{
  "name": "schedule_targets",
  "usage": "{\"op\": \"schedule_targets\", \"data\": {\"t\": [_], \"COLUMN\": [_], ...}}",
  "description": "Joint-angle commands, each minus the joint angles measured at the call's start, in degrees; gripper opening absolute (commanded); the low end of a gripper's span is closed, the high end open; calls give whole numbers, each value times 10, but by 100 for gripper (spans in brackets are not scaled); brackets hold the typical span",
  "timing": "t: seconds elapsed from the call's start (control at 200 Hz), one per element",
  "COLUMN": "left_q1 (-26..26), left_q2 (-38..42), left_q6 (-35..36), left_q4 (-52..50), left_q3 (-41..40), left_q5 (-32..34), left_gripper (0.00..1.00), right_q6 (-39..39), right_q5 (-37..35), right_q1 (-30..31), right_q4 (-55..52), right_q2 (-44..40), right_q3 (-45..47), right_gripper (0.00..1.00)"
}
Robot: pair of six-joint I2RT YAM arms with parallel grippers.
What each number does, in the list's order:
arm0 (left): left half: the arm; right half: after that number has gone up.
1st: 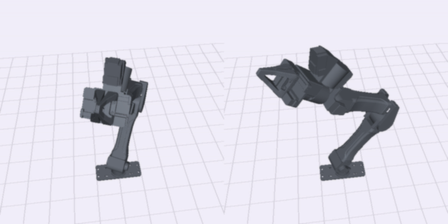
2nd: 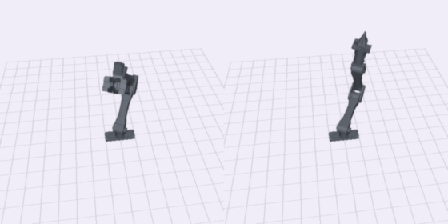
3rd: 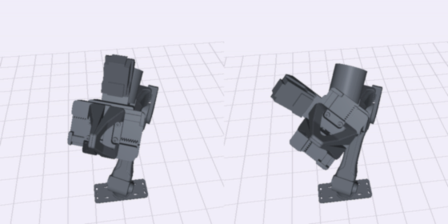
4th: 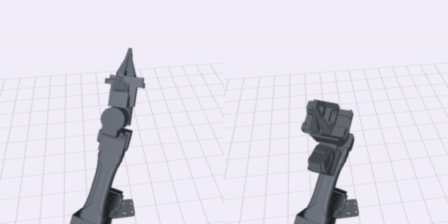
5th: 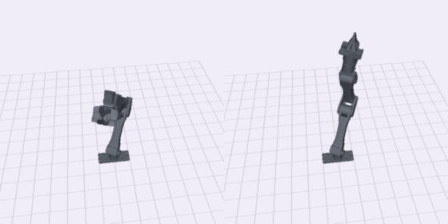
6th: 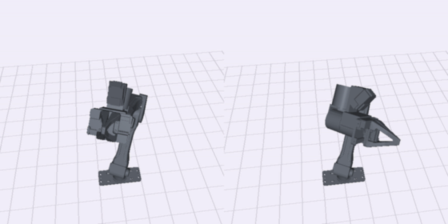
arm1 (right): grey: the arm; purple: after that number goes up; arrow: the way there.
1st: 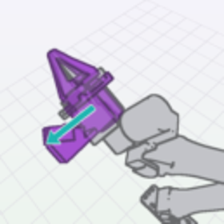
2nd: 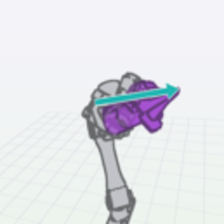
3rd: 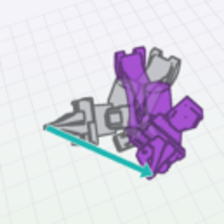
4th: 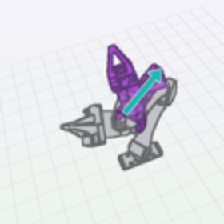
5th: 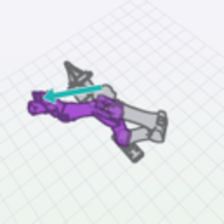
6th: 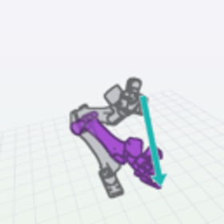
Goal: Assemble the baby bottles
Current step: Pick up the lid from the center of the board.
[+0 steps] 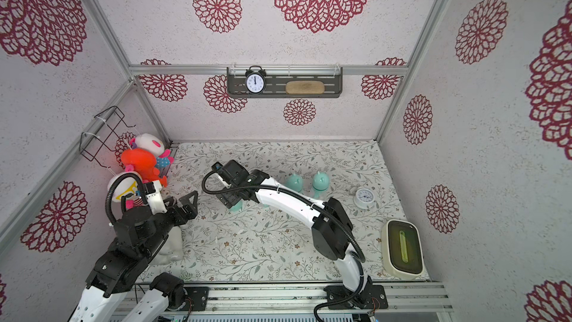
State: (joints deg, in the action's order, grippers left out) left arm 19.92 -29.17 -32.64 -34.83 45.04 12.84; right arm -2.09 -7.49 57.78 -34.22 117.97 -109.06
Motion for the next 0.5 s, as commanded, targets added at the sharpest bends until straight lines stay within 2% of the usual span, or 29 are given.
{"op": "schedule_targets", "data": {"t": [0.0,0.49], "left_q1": [-8,-8], "left_q2": [8,34], "left_q6": [-1,9], "left_q4": [-39,-51], "left_q3": [18,7], "left_q5": [23,30], "left_gripper": [98,98], "right_q6": [-3,-53], "right_q5": [14,-1], "right_q1": [-2,-10], "right_q4": [41,87], "right_q2": [19,158], "right_q3": [-2,-63], "right_gripper": [89,87]}}
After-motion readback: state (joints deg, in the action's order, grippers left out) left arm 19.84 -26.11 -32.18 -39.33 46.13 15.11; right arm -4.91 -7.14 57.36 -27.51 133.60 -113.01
